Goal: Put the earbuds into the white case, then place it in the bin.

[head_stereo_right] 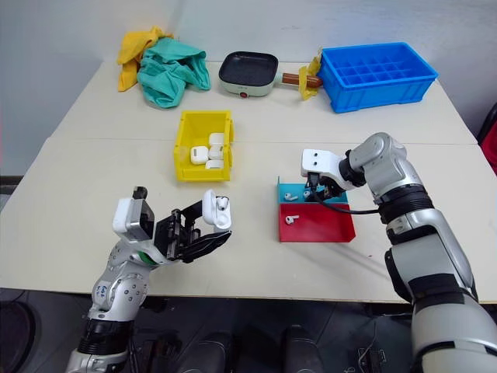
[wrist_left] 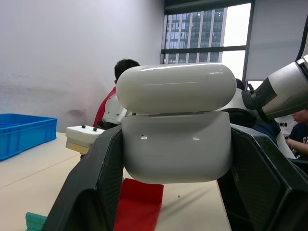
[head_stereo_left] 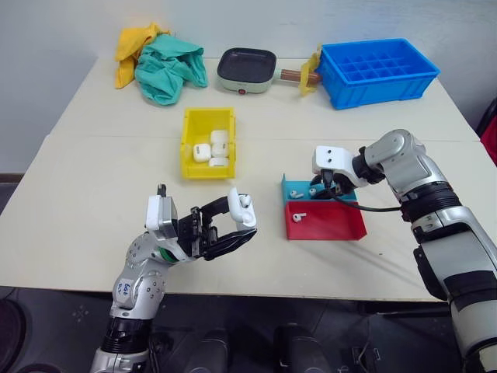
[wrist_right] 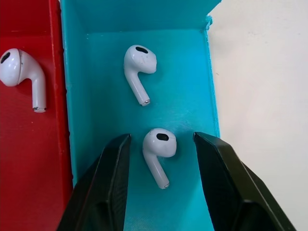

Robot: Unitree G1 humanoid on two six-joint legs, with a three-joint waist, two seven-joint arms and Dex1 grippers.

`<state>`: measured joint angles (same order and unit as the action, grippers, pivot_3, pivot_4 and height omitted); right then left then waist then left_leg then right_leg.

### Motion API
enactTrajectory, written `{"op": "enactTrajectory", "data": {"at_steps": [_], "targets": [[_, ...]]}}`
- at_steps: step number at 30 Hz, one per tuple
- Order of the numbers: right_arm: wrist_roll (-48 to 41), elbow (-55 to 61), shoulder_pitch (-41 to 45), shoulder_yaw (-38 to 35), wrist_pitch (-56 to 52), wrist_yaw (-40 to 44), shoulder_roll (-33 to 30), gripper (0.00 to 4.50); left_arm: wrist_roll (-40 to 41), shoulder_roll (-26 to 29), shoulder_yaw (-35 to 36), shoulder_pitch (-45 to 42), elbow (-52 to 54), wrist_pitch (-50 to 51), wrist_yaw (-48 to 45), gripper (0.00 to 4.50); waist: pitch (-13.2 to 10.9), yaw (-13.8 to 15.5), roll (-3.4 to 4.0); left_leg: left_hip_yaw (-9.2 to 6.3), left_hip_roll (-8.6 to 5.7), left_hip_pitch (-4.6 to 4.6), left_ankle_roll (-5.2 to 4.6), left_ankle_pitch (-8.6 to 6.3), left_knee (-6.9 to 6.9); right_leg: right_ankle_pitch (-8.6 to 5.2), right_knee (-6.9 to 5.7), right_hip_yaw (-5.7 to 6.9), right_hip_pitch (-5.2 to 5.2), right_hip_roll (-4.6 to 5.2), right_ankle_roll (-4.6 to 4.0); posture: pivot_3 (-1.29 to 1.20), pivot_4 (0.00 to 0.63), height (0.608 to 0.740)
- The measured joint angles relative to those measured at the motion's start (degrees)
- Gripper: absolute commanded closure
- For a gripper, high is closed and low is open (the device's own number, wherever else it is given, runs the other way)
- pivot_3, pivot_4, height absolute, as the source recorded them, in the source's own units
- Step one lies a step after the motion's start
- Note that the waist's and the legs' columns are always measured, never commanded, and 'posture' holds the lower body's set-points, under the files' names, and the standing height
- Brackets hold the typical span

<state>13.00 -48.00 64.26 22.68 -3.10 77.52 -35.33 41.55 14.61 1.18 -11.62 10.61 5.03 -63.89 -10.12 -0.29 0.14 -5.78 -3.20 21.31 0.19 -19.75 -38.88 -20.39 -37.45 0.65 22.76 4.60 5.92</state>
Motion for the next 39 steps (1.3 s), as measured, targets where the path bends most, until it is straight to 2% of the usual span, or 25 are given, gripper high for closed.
{"op": "enactTrajectory", "data": {"at_steps": [3, 17, 21, 25, 29, 31, 33, 36, 39], "targets": [[0.1, -0.2, 0.0, 0.0, 0.3, 0.1, 0.0, 3.99, 0.0, 0.0, 0.0, 0.0, 0.0, 0.0, 0.0, 1.70, 0.0, 0.0, 0.00, 0.00, 0.00, 0.00, 0.00, 0.00, -0.01, 0.00, -0.01, 0.00, 0.00, 0.00, 0.00, 0.00, 0.150, 0.740], [-0.4, 0.8, -0.8, -1.0, -0.7, 0.1, 0.0, 4.07, 0.0, -0.2, 0.0, -0.4, -0.1, 0.0, 0.0, 1.70, 0.0, 0.0, 0.00, 0.00, 0.00, 0.00, 0.00, 0.00, -0.03, 0.00, -0.03, 0.00, 0.00, 0.00, 0.00, 0.00, 0.150, 0.740], [-4.5, 5.2, -3.5, -5.2, -3.4, 1.2, -1.6, 4.07, 0.0, -0.5, -0.2, -1.5, -0.3, 0.0, -0.3, 1.70, 0.0, 0.2, 0.00, -0.01, -0.02, 0.03, 0.00, 0.00, -0.14, 0.00, -0.03, 0.01, 0.01, 0.02, 0.00, 0.00, 0.150, 0.740], [-19.0, 17.6, -7.2, -18.7, -11.7, 5.7, -6.2, 4.07, 0.2, -1.4, -0.6, -4.2, -2.1, 0.0, -1.3, 1.70, 0.0, 0.5, 0.00, -0.06, -0.04, 0.09, -0.01, -0.01, -0.14, 0.00, 0.01, 0.06, 0.00, 0.04, 0.00, 0.00, 0.150, 0.740], [-38.7, 35.1, -16.4, -32.5, -27.2, 5.0, -5.5, 4.07, 0.2, -3.0, -1.3, -6.8, -4.5, 0.0, -2.3, 1.70, 0.0, 0.6, 0.00, -0.08, 0.00, 0.09, -0.01, -0.02, -0.11, 0.00, 0.01, 0.08, -0.05, 0.01, 0.00, 0.00, 0.150, 0.740], [-48.4, 43.8, -20.4, -37.2, -36.1, 0.4, -2.6, 4.07, 0.2, -3.4, -1.2, -8.0, -5.5, 0.1, -2.4, 1.70, 0.0, 0.2, 0.00, -0.05, 0.01, 0.08, 0.00, -0.02, -0.11, 0.00, -0.05, 0.03, -0.04, -0.01, 0.00, 0.00, 0.150, 0.740], [-58.5, 52.3, -22.6, -41.1, -44.8, -8.1, 1.5, 4.07, 0.3, -4.8, -1.3, -9.8, -7.0, 0.3, -2.4, 1.70, 0.0, 0.1, 0.01, -0.02, 0.00, 0.02, 0.00, -0.02, -0.15, 0.00, -0.17, -0.05, -0.02, -0.02, 0.00, 0.00, 0.150, 0.740], [-70.6, 62.8, -25.0, -43.2, -51.4, -19.2, 6.7, 4.07, 0.3, -6.2, -1.7, -11.4, -7.6, 0.6, -2.5, 1.70, 0.0, 0.4, 0.00, -0.07, 0.00, 0.00, 0.00, -0.02, -0.15, 0.00, -0.19, -0.05, -0.03, -0.01, 0.00, 0.00, 0.150, 0.740], [-78.5, 69.7, -29.7, -41.5, -54.5, -26.5, 9.7, 4.07, 0.3, -6.7, -1.7, -12.6, -9.2, 0.6, -2.8, 1.70, 0.0, 0.6, 0.00, -0.08, -0.06, 0.01, -0.03, -0.04, -0.14, 0.00, -0.17, -0.06, -0.04, 0.03, 0.00, 0.00, 0.150, 0.740]]}}
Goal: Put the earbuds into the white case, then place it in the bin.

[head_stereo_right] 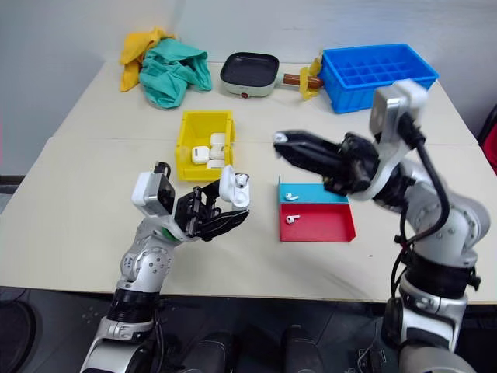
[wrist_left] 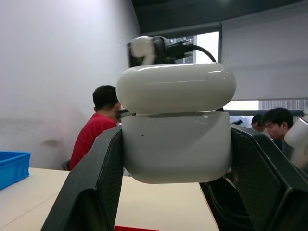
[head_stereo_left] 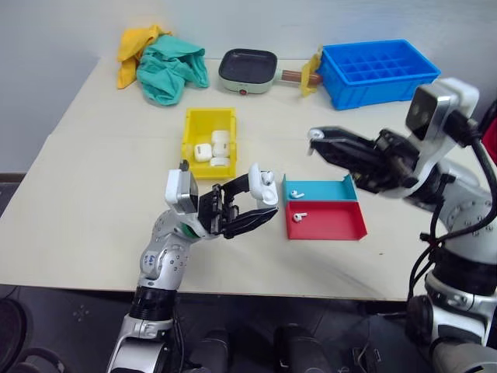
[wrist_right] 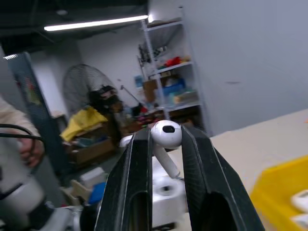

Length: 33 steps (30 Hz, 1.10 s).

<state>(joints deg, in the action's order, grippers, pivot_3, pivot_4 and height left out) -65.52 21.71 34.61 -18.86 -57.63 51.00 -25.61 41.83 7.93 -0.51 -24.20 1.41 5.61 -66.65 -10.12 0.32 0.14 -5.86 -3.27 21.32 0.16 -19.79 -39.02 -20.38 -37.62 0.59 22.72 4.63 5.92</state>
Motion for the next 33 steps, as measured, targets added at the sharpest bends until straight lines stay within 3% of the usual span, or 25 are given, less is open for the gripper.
{"op": "enactTrajectory", "data": {"at_steps": [6, 27, 33], "targets": [[-1.1, 2.9, -3.3, 4.2, 2.6, -4.5, 1.3, 4.07, 0.0, -0.4, 0.0, -0.1, -0.4, 0.0, -0.5, 1.70, 0.0, -0.2, 0.00, 0.01, -0.02, 0.00, -0.02, -0.01, 0.00, 0.00, 0.00, -0.02, 0.01, -0.02, 0.01, 0.00, 0.150, 0.740], [4.7, 2.9, -8.0, 12.9, 11.8, -0.9, -1.8, 4.07, -1.9, -1.9, -0.6, 0.2, -1.9, -0.7, 0.7, 1.70, 0.0, -0.2, 0.00, 0.01, -0.02, -0.01, -0.02, -0.01, 0.03, 0.00, 0.04, -0.02, 0.01, -0.03, 0.01, 0.00, 0.150, 0.740], [9.3, 2.9, -11.6, 13.1, 17.9, 0.6, -2.8, 2.02, -2.1, -1.9, 0.2, 0.3, -1.8, -0.5, 1.2, 1.70, 0.0, -0.2, 0.00, 0.02, -0.02, -0.01, -0.02, -0.01, 0.03, 0.00, 0.05, -0.03, 0.00, -0.02, 0.01, 0.00, 0.150, 0.740]]}}
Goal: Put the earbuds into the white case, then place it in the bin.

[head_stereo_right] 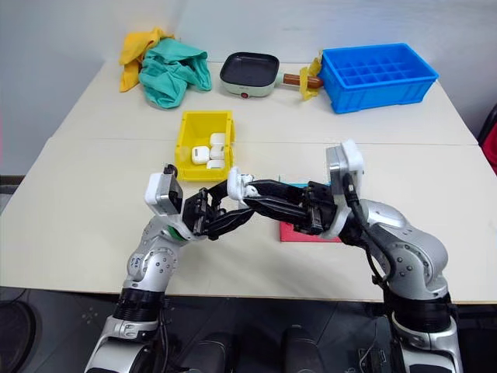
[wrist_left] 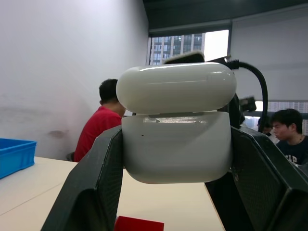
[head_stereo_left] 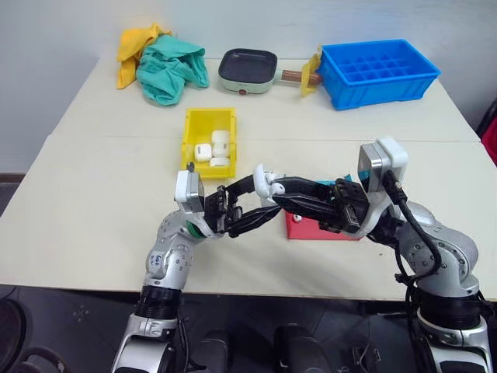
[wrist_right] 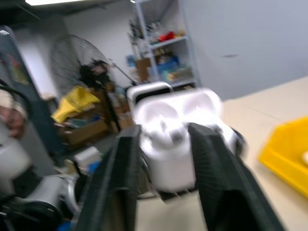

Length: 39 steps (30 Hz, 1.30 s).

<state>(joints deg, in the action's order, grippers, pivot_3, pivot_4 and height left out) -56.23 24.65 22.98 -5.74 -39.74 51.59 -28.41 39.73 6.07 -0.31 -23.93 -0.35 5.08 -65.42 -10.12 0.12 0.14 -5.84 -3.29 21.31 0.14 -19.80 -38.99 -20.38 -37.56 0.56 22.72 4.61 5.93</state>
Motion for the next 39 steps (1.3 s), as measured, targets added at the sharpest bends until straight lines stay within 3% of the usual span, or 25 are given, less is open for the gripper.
{"op": "enactTrajectory", "data": {"at_steps": [1, 4, 7, 11, 16, 22, 27, 30, 33, 37, 39], "targets": [[0.0, 0.1, -0.3, -0.1, -0.2, 0.0, -0.5, 1.70, 0.2, 0.0, 0.0, 0.0, 0.4, 0.0, 0.2, 1.70, 0.0, 0.0, 0.00, 0.00, 0.00, 0.00, 0.00, 0.00, 0.00, 0.00, 0.00, 0.00, 0.00, 0.00, 0.00, 0.00, 0.150, 0.740], [-4.5, 1.3, -2.5, -2.5, -3.2, -0.1, -4.9, 1.70, 0.4, 0.4, -0.2, -0.1, 2.4, 0.0, 0.3, 1.70, 0.0, 0.4, 0.00, -0.01, 0.01, 0.00, 0.00, 0.00, 0.01, 0.00, 0.07, 0.01, -0.03, 0.01, 0.00, 0.00, 0.150, 0.740], [-11.1, 3.2, -5.9, -9.5, -6.7, 0.0, -12.3, 1.70, -2.2, 5.0, 0.5, 0.3, 2.0, -0.1, 1.4, 1.70, 0.0, 0.9, -0.01, 0.01, 0.02, -0.02, -0.01, -0.01, 0.04, 0.00, 0.13, 0.00, -0.07, -0.03, 0.00, 0.00, 0.150, 0.740], [-10.6, 4.5, -5.7, -10.7, -6.1, 0.7, -14.8, 2.59, -9.4, 8.9, -0.9, -0.1, 1.4, -0.1, 5.1, 1.70, 0.0, 1.0, -0.01, 0.06, 0.04, -0.08, -0.01, -0.01, 0.03, 0.00, 0.13, -0.04, -0.11, -0.06, 0.00, 0.00, 0.150, 0.740], [-3.2, 4.9, -0.7, -4.2, -3.2, 2.2, -15.7, 4.42, -17.7, 13.1, -5.7, -1.2, 1.5, -0.6, 5.9, 1.70, 0.0, 1.2, -0.01, 0.05, 0.02, -0.06, -0.05, -0.03, 0.09, 0.00, 0.17, -0.05, -0.10, -0.03, 0.00, 0.00, 0.150, 0.740], [7.1, 4.6, 5.9, 6.9, -1.5, 0.3, -13.7, 4.47, -20.5, 13.1, -9.2, -2.0, 1.6, -1.7, 5.7, 1.70, 0.0, 1.2, -0.01, 0.01, 0.02, -0.03, -0.05, -0.03, 0.08, 0.00, 0.18, -0.02, -0.07, -0.01, 0.00, 0.00, 0.150, 0.740], [13.9, 2.9, 5.9, 9.9, 0.2, 0.1, -13.8, 4.47, -20.6, 13.5, -9.2, -1.8, 1.6, -2.1, 5.7, 1.70, 0.0, 1.3, -0.01, 0.00, 0.01, -0.01, -0.05, -0.03, 0.07, 0.00, 0.18, -0.01, -0.06, 0.00, 0.00, 0.00, 0.150, 0.740], [15.6, 1.2, 1.4, 7.2, 2.7, 1.3, -15.4, 4.47, -19.5, 14.4, -8.5, -0.7, 2.5, -2.1, 5.2, 1.70, 0.0, 1.4, -0.02, -0.03, 0.01, -0.01, -0.05, -0.03, 0.10, 0.00, 0.19, 0.02, -0.07, 0.01, 0.00, 0.00, 0.150, 0.740], [16.8, -1.9, -8.8, 1.5, 7.0, 5.3, -17.6, 4.47, -17.9, 15.6, -6.5, 1.0, 4.2, -2.0, 5.2, 1.70, 0.0, 1.6, -0.06, -0.05, 0.00, 0.00, -0.08, -0.05, 0.12, 0.00, 0.27, 0.04, -0.13, 0.02, 0.00, 0.00, 0.150, 0.740], [16.6, -2.9, -18.7, -6.7, 13.7, 9.1, -16.3, 4.47, -15.9, 15.7, -4.6, 1.5, 4.9, -0.4, 6.1, 1.70, 0.0, 1.4, -0.06, -0.01, 0.02, -0.04, -0.08, -0.05, 0.08, 0.00, 0.21, 0.02, -0.15, -0.02, 0.00, 0.00, 0.150, 0.740], [15.4, -2.9, -24.3, -12.5, 15.7, 9.4, -14.8, 4.12, -14.9, 15.8, -3.3, 1.7, 5.4, 1.6, 7.8, 1.70, 0.0, 1.4, -0.06, 0.00, 0.03, -0.07, -0.08, -0.05, 0.08, 0.00, 0.15, 0.00, -0.15, -0.03, 0.00, 0.00, 0.150, 0.740]]}}
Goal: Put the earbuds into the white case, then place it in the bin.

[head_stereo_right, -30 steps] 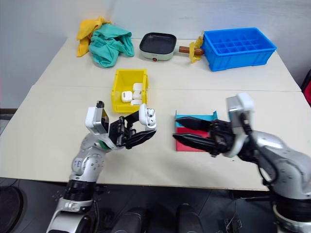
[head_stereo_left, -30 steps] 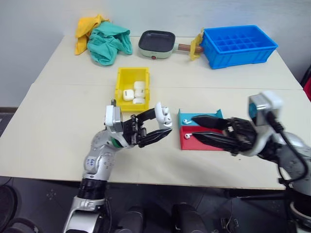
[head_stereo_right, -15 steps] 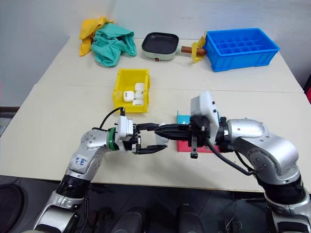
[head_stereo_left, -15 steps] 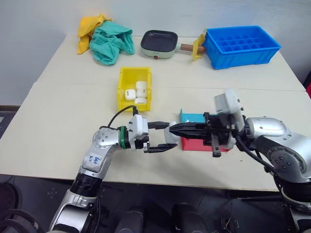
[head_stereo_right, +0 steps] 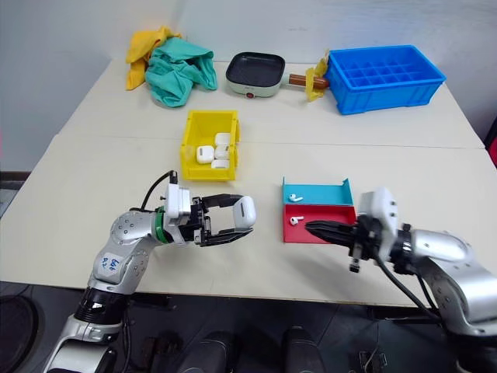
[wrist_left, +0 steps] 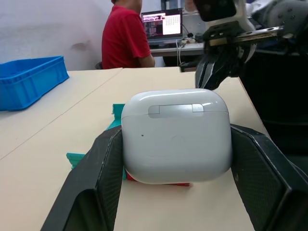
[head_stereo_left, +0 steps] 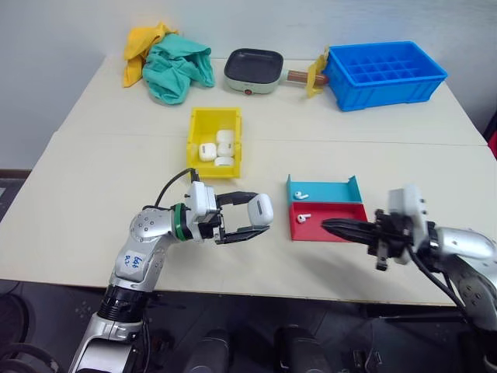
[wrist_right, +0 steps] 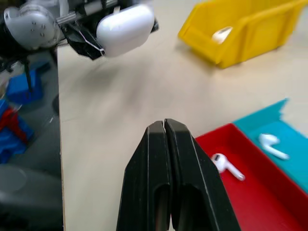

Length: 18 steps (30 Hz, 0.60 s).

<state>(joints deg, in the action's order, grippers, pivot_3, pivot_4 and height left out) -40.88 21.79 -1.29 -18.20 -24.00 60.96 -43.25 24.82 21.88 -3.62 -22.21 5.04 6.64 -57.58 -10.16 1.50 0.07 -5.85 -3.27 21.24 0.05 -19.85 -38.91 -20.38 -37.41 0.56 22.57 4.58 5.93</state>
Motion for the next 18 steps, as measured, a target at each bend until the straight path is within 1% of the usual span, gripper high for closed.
{"op": "enactTrajectory", "data": {"at_steps": [1, 3, 4, 5, 6, 8, 9, 12, 14, 15, 18], "targets": [[-0.9, 0.3, -2.1, -2.7, 0.7, -0.6, 1.5, 3.88, 0.5, 0.0, 1.1, -0.2, 0.1, 1.3, 1.5, 1.70, 0.0, -0.1, 0.00, 0.00, 0.01, -0.01, 0.00, 0.00, 0.00, 0.00, -0.02, -0.01, 0.00, -0.01, 0.00, 0.00, 0.150, 0.740], [-2.0, 1.4, -4.9, -7.1, 3.0, -2.5, 4.8, 3.20, 0.6, 0.0, 3.7, -1.4, 0.1, 4.0, 6.2, 1.70, 0.0, -0.2, 0.00, 0.05, 0.01, -0.08, 0.01, 0.00, -0.01, 0.00, -0.08, -0.09, 0.00, -0.03, 0.00, 0.00, 0.150, 0.740], [-2.1, 2.7, -5.7, -8.8, 4.9, -3.8, 7.1, 2.83, -0.2, -0.1, 5.0, -2.8, -0.2, 5.6, 10.1, 1.70, 0.0, -0.1, -0.01, 0.03, 0.02, -0.08, 0.03, 0.01, -0.06, 0.00, -0.10, -0.07, 0.00, -0.05, 0.00, 0.00, 0.150, 0.740], [-2.3, 4.8, -6.5, -9.9, 7.4, -5.4, 9.6, 2.37, -1.1, -0.5, 6.8, -5.3, -1.5, 7.5, 15.2, 1.70, 0.0, -0.1, -0.01, 0.05, 0.01, -0.11, 0.04, 0.02, -0.07, 0.00, -0.15, -0.11, 0.00, -0.04, 0.00, 0.00, 0.150, 0.740], [-2.2, 5.7, -6.8, -10.0, 8.5, -6.1, 10.7, 2.15, -1.3, -0.8, 7.8, -6.4, -2.0, 8.1, 17.2, 1.70, 0.0, -0.1, -0.01, 0.04, 0.00, -0.12, 0.05, 0.02, -0.07, 0.00, -0.18, -0.11, 0.01, -0.05, 0.00, 0.00, 0.150, 0.740], [-0.4, 9.0, -8.3, -10.5, 12.3, -9.7, 15.2, 1.49, -1.4, -1.2, 9.9, -11.3, -5.8, 9.4, 21.4, 1.70, 0.0, 0.0, -0.02, 0.01, 0.00, -0.10, 0.06, 0.02, -0.09, 0.00, -0.21, -0.08, 0.02, -0.05, 0.00, 0.00, 0.150, 0.740], [0.6, 10.1, -8.4, -10.4, 13.7, -11.4, 16.4, 1.15, -1.9, -1.1, 10.3, -13.9, -8.2, 9.5, 22.5, 1.70, 0.0, 0.0, -0.02, 0.02, -0.06, -0.10, 0.06, 0.02, -0.08, 0.00, -0.22, -0.10, 0.03, -0.02, 0.01, 0.00, 0.150, 0.740], [3.1, 12.1, -8.0, -9.9, 16.5, -14.5, 17.1, 0.03, -5.2, -1.2, 9.7, -20.9, -16.6, 8.3, 25.2, 1.70, 0.0, 0.0, -0.04, 0.03, -0.13, -0.11, 0.03, 0.01, -0.07, 0.03, -0.22, -0.09, 0.03, -0.02, 0.06, 0.00, 0.150, 0.740], [3.6, 12.3, -8.3, -9.3, 16.9, -15.0, 17.1, 0.03, -7.6, -1.6, 9.5, -24.6, -24.1, 5.6, 26.9, 1.70, 0.0, 0.0, -0.05, 0.03, -0.13, -0.10, 0.04, 0.01, -0.04, 0.03, -0.20, -0.07, 0.05, -0.03, 0.06, 0.00, 0.150, 0.740], [4.1, 12.2, -8.6, -8.8, 17.5, -15.0, 17.0, 0.03, -9.0, -1.7, 9.5, -27.0, -29.8, 3.5, 27.9, 1.70, 0.0, 0.0, -0.06, 0.04, -0.14, -0.08, 0.04, 0.01, -0.04, 0.03, -0.21, -0.07, 0.09, -0.04, 0.06, 0.00, 0.150, 0.740], [5.6, 12.0, -9.1, -8.2, 19.0, -15.0, 16.9, 0.03, -11.6, -1.7, 9.5, -32.1, -42.0, -1.2, 28.6, 1.70, 0.0, -0.2, -0.06, 0.10, -0.14, -0.07, 0.04, 0.02, 0.00, 0.02, -0.23, -0.04, 0.14, -0.05, 0.06, 0.00, 0.150, 0.740]]}}
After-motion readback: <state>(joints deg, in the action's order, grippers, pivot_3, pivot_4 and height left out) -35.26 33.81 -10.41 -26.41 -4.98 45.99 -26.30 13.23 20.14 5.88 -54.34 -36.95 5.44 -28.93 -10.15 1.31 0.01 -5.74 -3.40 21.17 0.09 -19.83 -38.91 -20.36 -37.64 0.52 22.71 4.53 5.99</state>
